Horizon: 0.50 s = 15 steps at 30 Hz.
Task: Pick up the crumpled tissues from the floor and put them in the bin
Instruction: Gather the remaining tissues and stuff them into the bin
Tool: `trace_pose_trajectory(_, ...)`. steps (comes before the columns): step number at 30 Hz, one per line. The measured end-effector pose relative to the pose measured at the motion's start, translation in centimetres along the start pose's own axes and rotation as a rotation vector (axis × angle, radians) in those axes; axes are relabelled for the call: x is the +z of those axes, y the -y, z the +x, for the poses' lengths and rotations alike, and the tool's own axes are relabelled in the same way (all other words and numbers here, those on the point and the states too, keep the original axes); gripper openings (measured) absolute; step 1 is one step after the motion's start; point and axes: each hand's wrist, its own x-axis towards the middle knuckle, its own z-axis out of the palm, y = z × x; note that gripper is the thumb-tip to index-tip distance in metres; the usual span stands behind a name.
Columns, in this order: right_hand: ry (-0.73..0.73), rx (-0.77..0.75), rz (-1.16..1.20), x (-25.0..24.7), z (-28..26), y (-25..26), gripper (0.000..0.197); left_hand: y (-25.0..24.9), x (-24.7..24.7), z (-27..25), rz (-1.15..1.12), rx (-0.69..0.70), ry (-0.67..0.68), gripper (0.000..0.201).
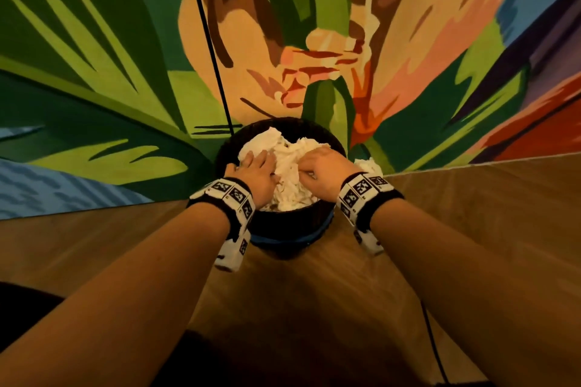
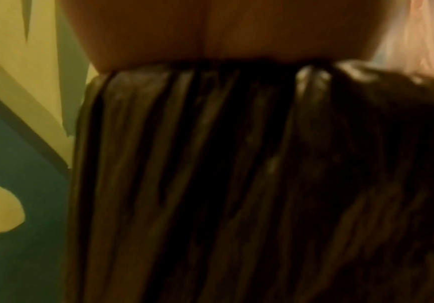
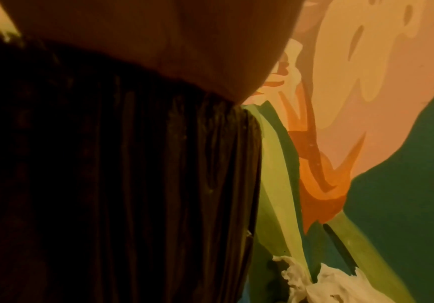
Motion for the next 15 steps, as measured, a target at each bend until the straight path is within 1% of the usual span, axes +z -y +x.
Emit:
trace_pose_trajectory(2,-0.075,-0.027,0.075,-0.2,-0.3,-0.4,0.030,-0.4,-0.8,0.1,0.006,-0.023,0.003,0.057)
trace_pose_trajectory(3,-0.111,-0.027,0.122,-0.5,-0.6,-0.6,0.033,-0.7,-1.4,0.1,-0.029,-0.044,-0.007,0.058)
trace_pose_trajectory(6,-0.264,0.007,0.268,-2.1,-1.5,-1.5,0.037,-1.3,-3.8,0.1,-0.166,-0.106,-0.097,0.063)
trace_pose_trajectory(8,-0.375,0.074,0.350,-3.3,-2.0,-2.9,0.037,-2.2,-5.6,0.0,-0.152,-0.098,-0.176,0.069)
trace_pose_trajectory(9,-0.413,0.115,0.383,-3.7,-2.3,-3.7,0.037,-2.8,-6.4,-0.1,-0.151,-0.076,-0.228,0.072)
trace_pose_trajectory(11,-0.481,0.220,0.444,-3.9,-3.0,-5.8,0.035,-4.7,-7.9,-0.4,-0.226,0.006,-0.357,0.075)
trace_pose_trajectory(13,-0.532,0.334,0.447,-3.4,-3.9,-8.4,0.033,-7.4,-8.9,-0.9,-0.340,0.140,-0.487,0.071)
trace_pose_trajectory(15,-0.504,0.443,0.399,-2.0,-5.2,-11.1,0.032,-10.2,-9.0,-1.4,-0.392,0.292,-0.580,0.064)
